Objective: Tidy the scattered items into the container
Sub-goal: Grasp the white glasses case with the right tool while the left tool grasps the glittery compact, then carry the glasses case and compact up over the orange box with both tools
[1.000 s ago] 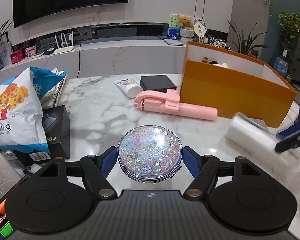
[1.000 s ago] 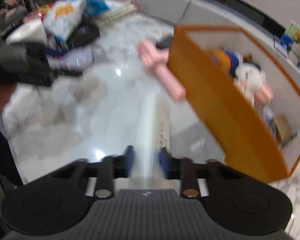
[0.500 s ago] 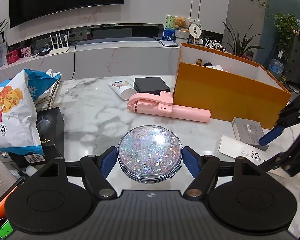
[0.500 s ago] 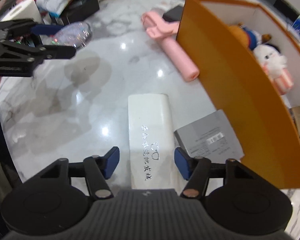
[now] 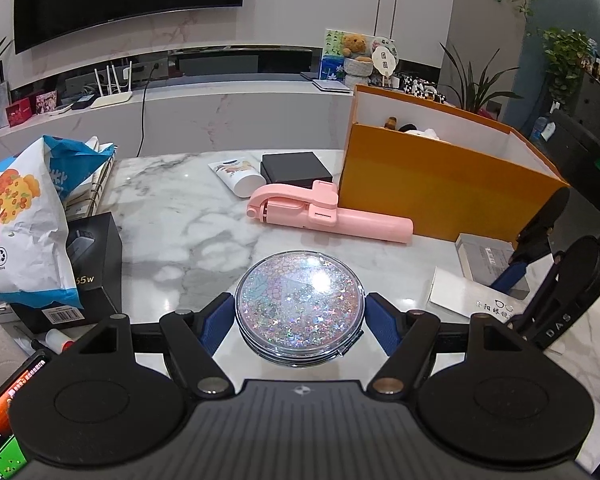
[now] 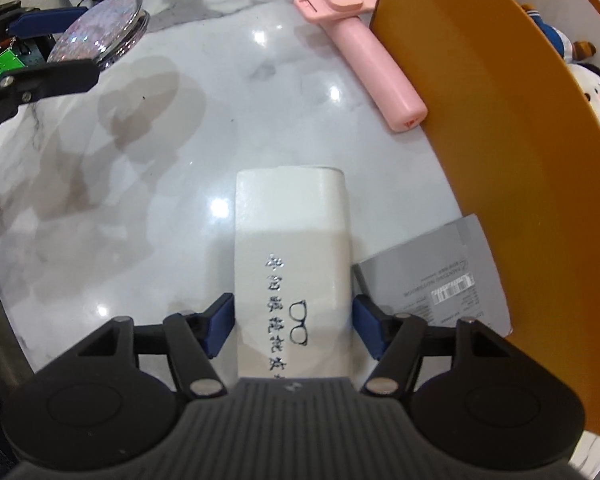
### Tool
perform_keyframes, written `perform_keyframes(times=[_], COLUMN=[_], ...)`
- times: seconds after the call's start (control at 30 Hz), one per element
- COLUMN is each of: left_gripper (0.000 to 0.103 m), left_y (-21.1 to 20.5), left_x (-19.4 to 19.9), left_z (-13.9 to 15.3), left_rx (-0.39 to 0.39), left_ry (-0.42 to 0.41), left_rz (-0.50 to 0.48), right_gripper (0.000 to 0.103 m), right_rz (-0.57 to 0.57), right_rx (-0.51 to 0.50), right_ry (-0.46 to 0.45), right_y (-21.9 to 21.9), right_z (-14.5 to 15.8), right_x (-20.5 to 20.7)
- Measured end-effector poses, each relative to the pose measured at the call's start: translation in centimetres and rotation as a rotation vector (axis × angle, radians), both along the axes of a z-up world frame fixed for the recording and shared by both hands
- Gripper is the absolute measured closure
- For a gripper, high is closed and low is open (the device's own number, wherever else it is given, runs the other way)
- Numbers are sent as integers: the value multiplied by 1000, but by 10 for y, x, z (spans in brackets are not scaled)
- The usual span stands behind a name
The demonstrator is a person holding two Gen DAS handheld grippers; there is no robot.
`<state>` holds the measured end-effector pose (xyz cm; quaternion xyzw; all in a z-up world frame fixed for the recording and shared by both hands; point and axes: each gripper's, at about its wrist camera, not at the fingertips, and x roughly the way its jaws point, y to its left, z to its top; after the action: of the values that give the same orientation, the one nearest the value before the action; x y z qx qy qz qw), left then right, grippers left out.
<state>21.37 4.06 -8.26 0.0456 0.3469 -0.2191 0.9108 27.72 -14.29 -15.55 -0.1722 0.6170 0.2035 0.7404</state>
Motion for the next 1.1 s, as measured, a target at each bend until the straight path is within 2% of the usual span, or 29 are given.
perform_keyframes(times=[0.17,0.3,0.53,0.77,0.9,1.1], left_gripper=[19,19,19,19,19,19], left_y=[0,-2,-18,-58,-89,-138], left_x=[-4,-8,-8,11,28,66], left_z=[2,7,37,85,109,131], left_rx=[11,22,23,4,4,-8], left_ry=[-2,-2,-36,-86,-125,-140], left_rz=[-4,-18,-59,-147,-190,-243], right_gripper=[41,41,41,41,41,41], right_rz=[15,-13,-39,-79,-154,-309], right_rx=[-6,30,61,59,51,59], right_ry=[-8,-53,-148,-255,-311,-361], right_y=[-1,-9,-27,-61,-96,-144], right_z=[2,21,81,155,189,228], right_x=[-8,-19,-32,-38,-34,-13])
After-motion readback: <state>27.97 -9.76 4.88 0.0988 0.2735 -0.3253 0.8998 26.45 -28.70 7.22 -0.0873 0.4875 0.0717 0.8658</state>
